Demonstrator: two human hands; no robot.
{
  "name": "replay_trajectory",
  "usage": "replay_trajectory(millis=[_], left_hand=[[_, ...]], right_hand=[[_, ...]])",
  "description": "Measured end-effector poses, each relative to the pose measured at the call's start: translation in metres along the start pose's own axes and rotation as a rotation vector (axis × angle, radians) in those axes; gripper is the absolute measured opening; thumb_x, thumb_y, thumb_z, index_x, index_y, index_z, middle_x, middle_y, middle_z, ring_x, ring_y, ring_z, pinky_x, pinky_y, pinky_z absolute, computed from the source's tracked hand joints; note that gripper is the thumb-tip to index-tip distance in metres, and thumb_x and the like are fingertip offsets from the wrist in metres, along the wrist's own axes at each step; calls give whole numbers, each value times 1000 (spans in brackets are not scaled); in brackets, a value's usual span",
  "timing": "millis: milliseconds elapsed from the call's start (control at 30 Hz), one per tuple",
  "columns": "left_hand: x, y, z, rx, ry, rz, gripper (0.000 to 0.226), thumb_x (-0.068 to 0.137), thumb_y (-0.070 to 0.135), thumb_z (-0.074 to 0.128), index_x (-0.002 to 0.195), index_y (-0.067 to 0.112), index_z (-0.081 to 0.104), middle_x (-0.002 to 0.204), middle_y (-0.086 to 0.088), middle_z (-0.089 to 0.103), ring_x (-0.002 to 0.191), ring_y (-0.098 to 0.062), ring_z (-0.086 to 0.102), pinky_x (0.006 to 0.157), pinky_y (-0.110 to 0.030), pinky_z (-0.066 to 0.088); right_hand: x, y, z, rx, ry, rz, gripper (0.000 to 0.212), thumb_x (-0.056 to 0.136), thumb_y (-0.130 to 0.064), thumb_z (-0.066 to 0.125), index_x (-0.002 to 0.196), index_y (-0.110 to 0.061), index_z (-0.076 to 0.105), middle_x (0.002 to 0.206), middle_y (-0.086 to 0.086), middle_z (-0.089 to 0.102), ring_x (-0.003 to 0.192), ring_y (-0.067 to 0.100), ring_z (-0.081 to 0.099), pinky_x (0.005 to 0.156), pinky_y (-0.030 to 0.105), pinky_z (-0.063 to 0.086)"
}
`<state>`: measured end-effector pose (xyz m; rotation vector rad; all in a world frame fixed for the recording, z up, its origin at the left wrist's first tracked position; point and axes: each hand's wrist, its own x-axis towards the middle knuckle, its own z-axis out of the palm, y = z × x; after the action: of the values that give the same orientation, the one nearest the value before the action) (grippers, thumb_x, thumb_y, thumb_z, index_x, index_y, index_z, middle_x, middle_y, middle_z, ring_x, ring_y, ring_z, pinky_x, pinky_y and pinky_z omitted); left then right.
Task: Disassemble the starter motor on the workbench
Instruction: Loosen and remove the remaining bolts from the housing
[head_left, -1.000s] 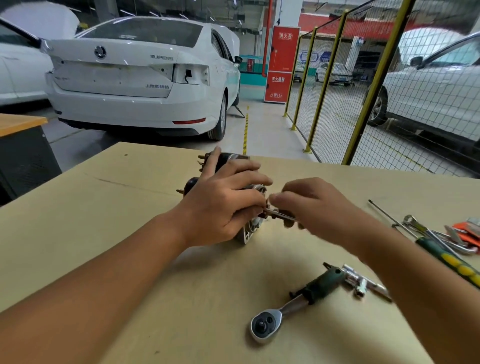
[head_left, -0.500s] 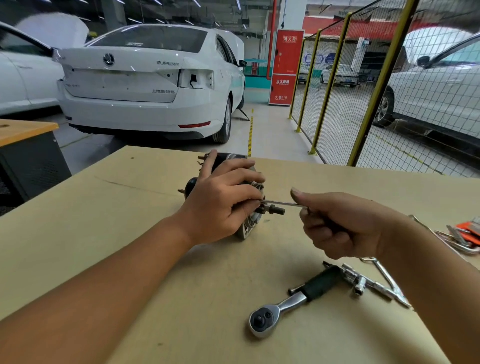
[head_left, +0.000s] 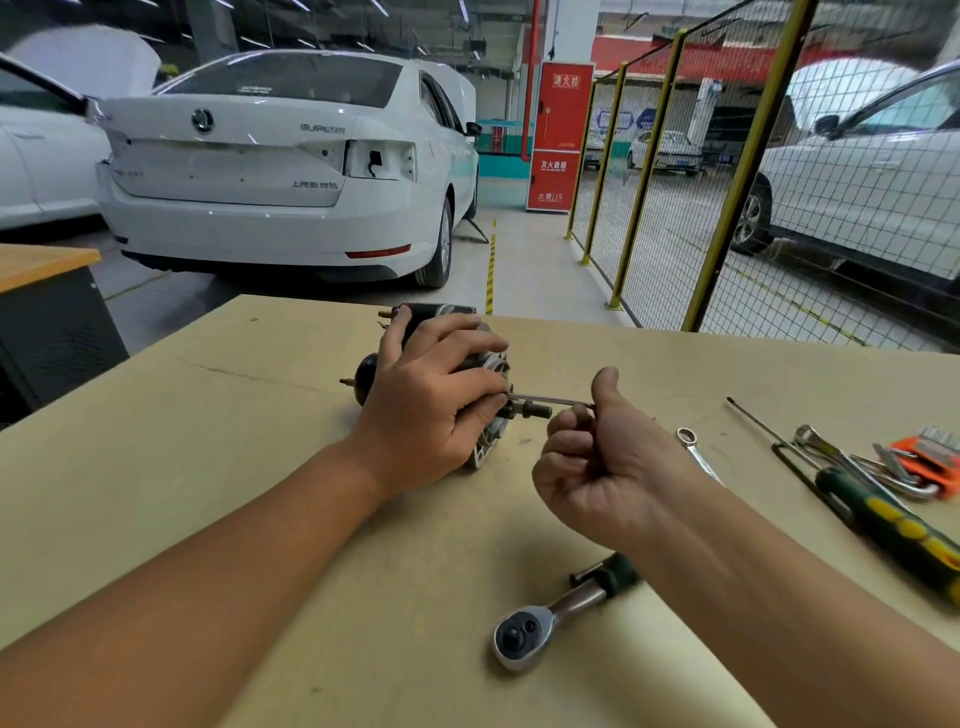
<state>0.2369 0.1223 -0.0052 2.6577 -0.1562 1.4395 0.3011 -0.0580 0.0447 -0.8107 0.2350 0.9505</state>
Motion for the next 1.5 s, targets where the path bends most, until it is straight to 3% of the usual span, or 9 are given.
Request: replay_trajectory(millis=[300, 567, 700, 1000, 1267, 1367, 1500], left_hand=[[1, 0, -3, 8, -25, -3, 12, 89, 29, 75, 93, 19, 81, 129, 2, 69, 132, -27, 55, 113, -72, 24], [3, -1, -4, 30, -42, 17, 20, 92, 35, 67, 94, 21, 81, 128, 3, 69, 131, -27, 55, 112, -71, 25], [3, -2, -3, 32, -42, 25, 17, 92, 35, 68, 94, 22, 80, 129, 4, 69, 132, -27, 54, 112, -71, 24], [3, -4, -2, 39, -59, 34, 12, 90, 33, 72, 92, 23, 80, 132, 5, 67, 134, -26, 53, 112, -72, 23], [3, -4, -5, 36, -79, 22, 17, 92, 35, 69, 101, 25, 79, 141, 1, 60, 139, -25, 48, 114, -70, 21], [4, -12, -10, 50, -9, -92, 37, 92, 42, 62, 124, 24, 70, 149, -3, 51, 140, -25, 44, 113, -62, 30], [3, -37, -18, 16, 51, -449, 56, 94, 47, 54, 143, 22, 53, 148, -5, 50, 131, -27, 50, 106, -52, 43]], right_hand=[[-12, -2, 2, -123, -5, 38, 53, 100, -57, 50, 65, -17, 47, 52, -1, 47, 30, 6, 36, 29, 15, 26], [-17, -8, 5, -52, -29, 127, 55, 100, -60, 45, 66, -17, 44, 52, -5, 38, 29, 5, 30, 29, 12, 21], [-18, -6, 4, -7, -125, 187, 63, 100, -65, 37, 64, -15, 48, 52, -4, 39, 27, 5, 30, 29, 11, 21], [-9, 1, -4, -123, -28, 158, 55, 100, -51, 41, 57, -18, 44, 51, -6, 33, 30, 7, 24, 32, 11, 19], [-4, -2, -8, -152, -86, 145, 37, 95, -31, 47, 59, -20, 46, 51, -7, 33, 31, 6, 25, 32, 13, 18], [-2, -3, -9, -130, -110, 130, 39, 96, -30, 47, 59, -18, 47, 51, -7, 35, 31, 6, 26, 33, 13, 18], [0, -1, -8, -107, -119, 96, 40, 97, -30, 46, 59, -17, 48, 51, -6, 35, 32, 6, 26, 33, 14, 18]])
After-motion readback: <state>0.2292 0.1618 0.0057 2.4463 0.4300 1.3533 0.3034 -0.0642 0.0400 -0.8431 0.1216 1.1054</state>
